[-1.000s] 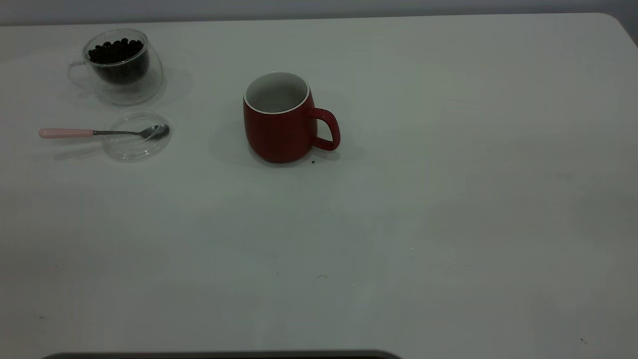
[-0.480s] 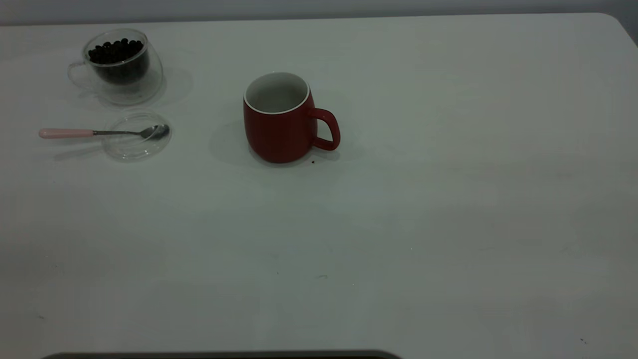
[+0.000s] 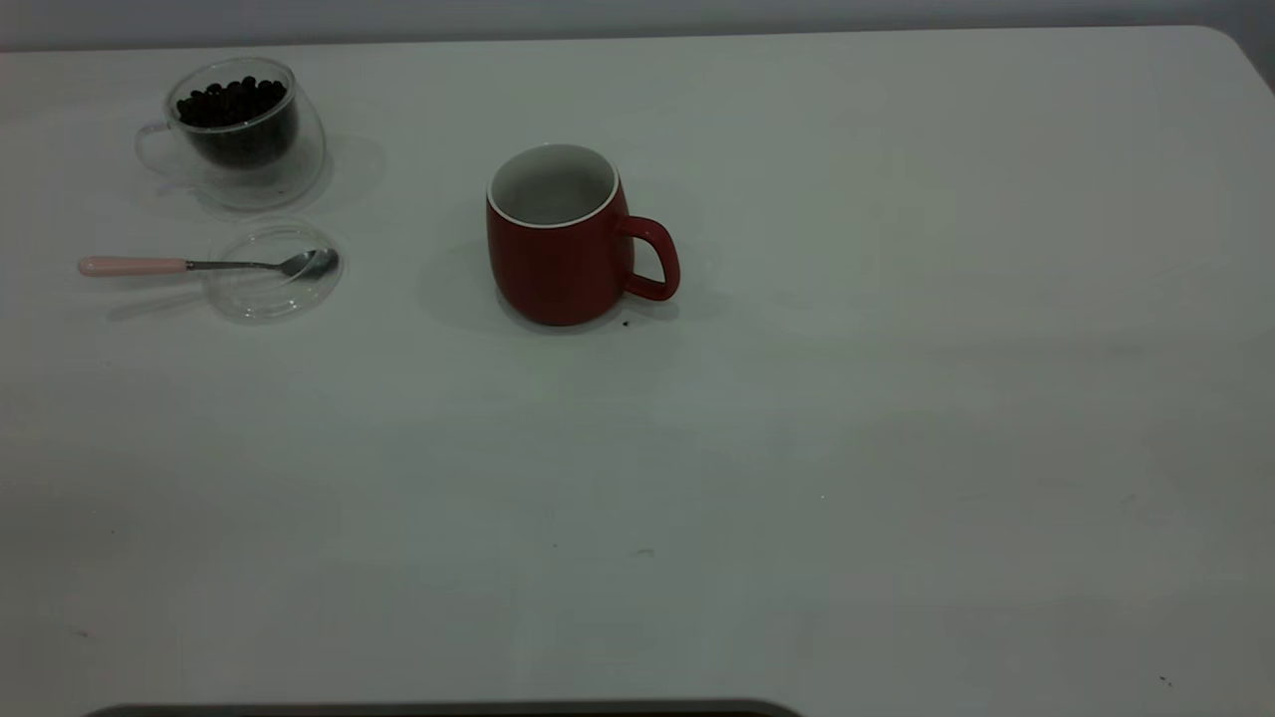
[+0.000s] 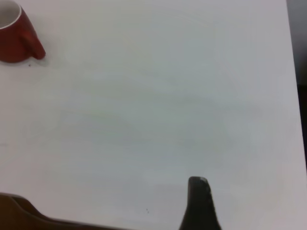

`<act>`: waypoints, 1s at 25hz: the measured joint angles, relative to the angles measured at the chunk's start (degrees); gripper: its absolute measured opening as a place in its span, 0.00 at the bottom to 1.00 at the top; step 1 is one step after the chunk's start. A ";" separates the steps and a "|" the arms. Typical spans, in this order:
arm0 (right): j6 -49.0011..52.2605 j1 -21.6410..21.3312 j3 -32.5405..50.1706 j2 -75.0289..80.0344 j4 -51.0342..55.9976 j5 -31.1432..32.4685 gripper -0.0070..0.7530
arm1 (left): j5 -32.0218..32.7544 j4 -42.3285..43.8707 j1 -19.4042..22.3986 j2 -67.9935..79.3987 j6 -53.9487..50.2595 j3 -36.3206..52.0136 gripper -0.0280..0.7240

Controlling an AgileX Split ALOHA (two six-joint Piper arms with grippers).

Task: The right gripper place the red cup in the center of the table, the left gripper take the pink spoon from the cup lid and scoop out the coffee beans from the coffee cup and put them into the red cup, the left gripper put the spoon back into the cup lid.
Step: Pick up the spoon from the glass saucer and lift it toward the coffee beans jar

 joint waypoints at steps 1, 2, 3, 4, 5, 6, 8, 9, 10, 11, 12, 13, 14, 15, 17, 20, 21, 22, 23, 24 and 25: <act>0.07 0.00 0.00 -0.02 0.00 0.00 0.79 | 0.00 0.00 0.00 0.00 0.00 0.00 0.82; 0.12 0.00 0.00 -0.08 -0.07 0.00 0.79 | 0.00 0.00 0.00 0.00 0.00 0.00 0.82; 0.12 0.00 0.00 -0.12 -0.33 0.00 0.79 | 0.00 0.00 0.00 0.00 0.00 0.00 0.82; 0.19 0.00 0.00 -0.12 -0.61 0.00 0.79 | 0.00 0.00 0.00 0.00 0.00 0.00 0.82; 0.31 0.00 0.00 -0.12 -0.92 -0.05 0.79 | 0.00 0.00 0.00 0.00 0.00 0.00 0.82; 0.30 0.00 0.00 -0.12 -1.04 -0.05 0.79 | 0.00 0.00 0.00 0.00 0.00 0.00 0.82; 0.30 0.00 0.00 -0.12 -1.10 -0.05 0.79 | 0.00 0.00 0.00 0.00 0.00 0.00 0.82; 0.30 0.00 0.00 -0.12 -1.10 -0.05 0.79 | 0.00 0.00 0.00 0.00 0.00 0.00 0.82; 0.30 0.00 0.00 -0.12 -1.10 -0.05 0.79 | 0.00 0.00 0.00 0.00 0.00 0.00 0.82; 0.30 0.00 0.00 -0.12 -1.15 -0.05 0.79 | 0.00 0.00 0.00 0.00 0.00 0.00 0.82; 0.30 0.00 0.00 -0.12 -1.15 -0.05 0.79 | 0.00 0.00 0.00 0.00 0.00 0.00 0.82; 0.30 0.00 0.00 -0.12 -1.15 -0.05 0.79 | 0.00 0.00 0.00 0.00 0.00 0.00 0.82; 0.32 0.00 0.00 -0.12 -1.15 -0.05 0.79 | 0.00 0.00 0.00 0.00 0.00 0.00 0.82; 0.32 0.00 0.00 -0.12 -1.15 -0.05 0.79 | 0.00 0.00 0.00 0.00 0.00 0.00 0.82; 0.32 0.00 0.00 -0.12 -1.15 -0.05 0.79 | 0.00 0.00 0.00 0.00 0.00 0.00 0.82; 0.32 0.00 0.00 -0.12 -1.15 -0.05 0.79 | 0.00 0.00 0.00 0.00 0.00 0.00 0.82; 0.32 0.00 0.00 -0.12 -1.15 -0.05 0.79 | 0.00 0.00 0.00 0.00 0.00 0.00 0.82; 0.32 0.00 0.00 -0.12 -1.15 -0.05 0.79 | 0.00 0.00 0.00 0.00 0.00 0.00 0.82; 0.32 0.00 0.00 -0.12 -1.15 -0.05 0.79 | 0.00 0.00 0.00 0.00 0.00 0.00 0.82; 0.32 0.00 0.00 -0.12 -1.15 -0.06 0.79 | 0.00 0.00 0.00 0.00 0.00 0.00 0.82; 0.32 0.00 0.00 -0.12 -1.15 -0.06 0.79 | 0.00 0.00 0.00 0.00 0.00 0.00 0.82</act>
